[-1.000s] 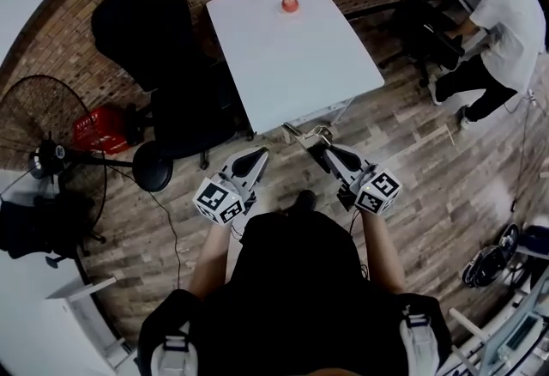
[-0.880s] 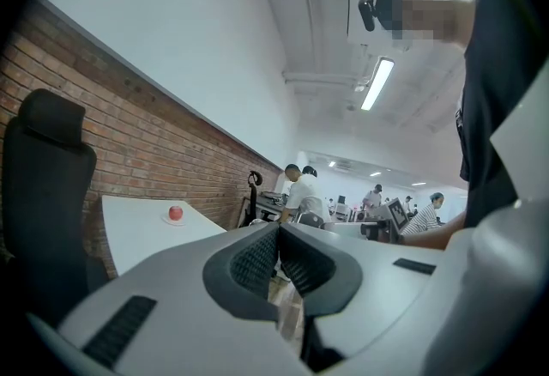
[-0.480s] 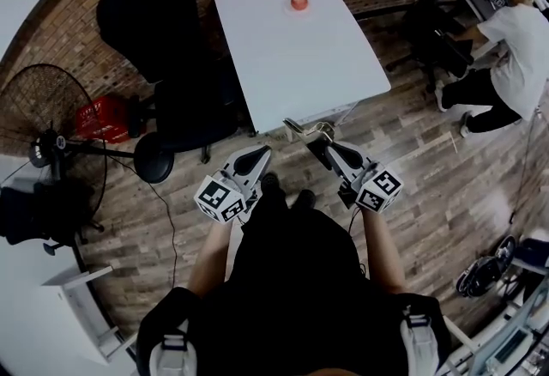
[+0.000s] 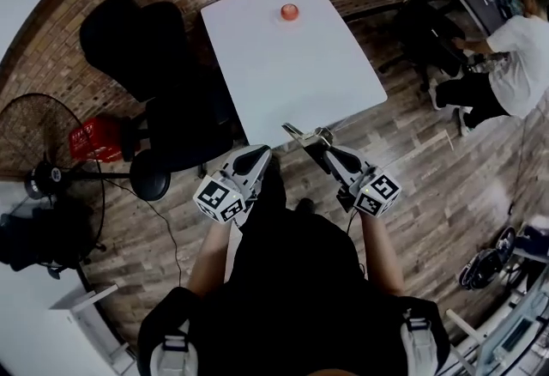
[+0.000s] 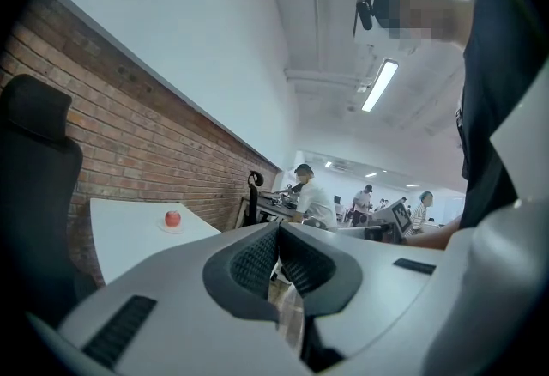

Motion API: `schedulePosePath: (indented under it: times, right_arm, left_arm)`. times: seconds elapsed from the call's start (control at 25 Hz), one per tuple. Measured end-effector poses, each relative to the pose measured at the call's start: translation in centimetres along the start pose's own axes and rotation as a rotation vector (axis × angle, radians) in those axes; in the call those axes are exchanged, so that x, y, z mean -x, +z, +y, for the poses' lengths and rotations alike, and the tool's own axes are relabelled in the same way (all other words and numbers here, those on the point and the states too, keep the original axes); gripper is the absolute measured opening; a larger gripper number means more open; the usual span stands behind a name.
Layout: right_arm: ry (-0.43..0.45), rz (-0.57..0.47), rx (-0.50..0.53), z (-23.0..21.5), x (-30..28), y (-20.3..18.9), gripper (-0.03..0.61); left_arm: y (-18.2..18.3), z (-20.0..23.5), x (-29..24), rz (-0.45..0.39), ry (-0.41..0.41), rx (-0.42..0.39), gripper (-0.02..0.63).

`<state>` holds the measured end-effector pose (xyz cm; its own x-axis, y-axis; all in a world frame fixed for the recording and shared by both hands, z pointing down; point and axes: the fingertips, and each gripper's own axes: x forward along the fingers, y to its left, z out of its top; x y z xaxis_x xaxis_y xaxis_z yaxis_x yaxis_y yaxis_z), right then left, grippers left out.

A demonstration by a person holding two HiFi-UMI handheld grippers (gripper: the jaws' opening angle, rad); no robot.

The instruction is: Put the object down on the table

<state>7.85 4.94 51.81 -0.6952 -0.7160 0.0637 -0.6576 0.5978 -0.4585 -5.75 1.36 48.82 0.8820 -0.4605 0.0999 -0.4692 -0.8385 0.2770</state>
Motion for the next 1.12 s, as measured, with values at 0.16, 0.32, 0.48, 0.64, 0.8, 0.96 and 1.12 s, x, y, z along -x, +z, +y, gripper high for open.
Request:
schedulePosePath:
  times: [0.16, 0.32, 0.48, 0.64, 0.8, 0.96, 1.12]
  right_arm:
    - [-0.03, 0.004, -0.011, -2.2, -1.8, 0.9, 0.018]
    - [-0.057, -0.006, -0.021, -4.4, -4.0, 1.8, 0.018]
    - [-0.065, 0.01, -0.003, -5.9, -5.6, 2.2, 0.018]
    - [-0.085, 0.007, -0.003, -7.2, -7.4, 2.9, 0.018]
    - [-0.103, -0.001, -0.003, -8.4, -8.8, 3.4, 0.018]
    - [-0.134, -0.009, -0.016, -9.4, -10.0, 3.7, 0.018]
    - [-0.153, -0.004, -0.017, -10.4, -12.1, 3.6, 0.018]
  left_arm:
    - [1.8, 3.1, -2.4, -0.011, -0.029, -0.008, 0.021]
    - [2.4, 5.6, -4.6, 0.009, -0.06, -0.007, 0.021]
    - [2.5, 7.1, -6.2, 0.016, -0.078, 0.002, 0.021]
    - [2.8, 8.9, -7.2, 0.032, -0.1, 0.002, 0.021]
    - [3.5, 10.9, -8.1, 0.036, -0.111, 0.001, 0.021]
    - [4.2, 12.4, -8.6, 0.034, -0.132, -0.002, 0.021]
    - [4.6, 14.5, -8.7, 0.039, -0.146, 0.006, 0.021]
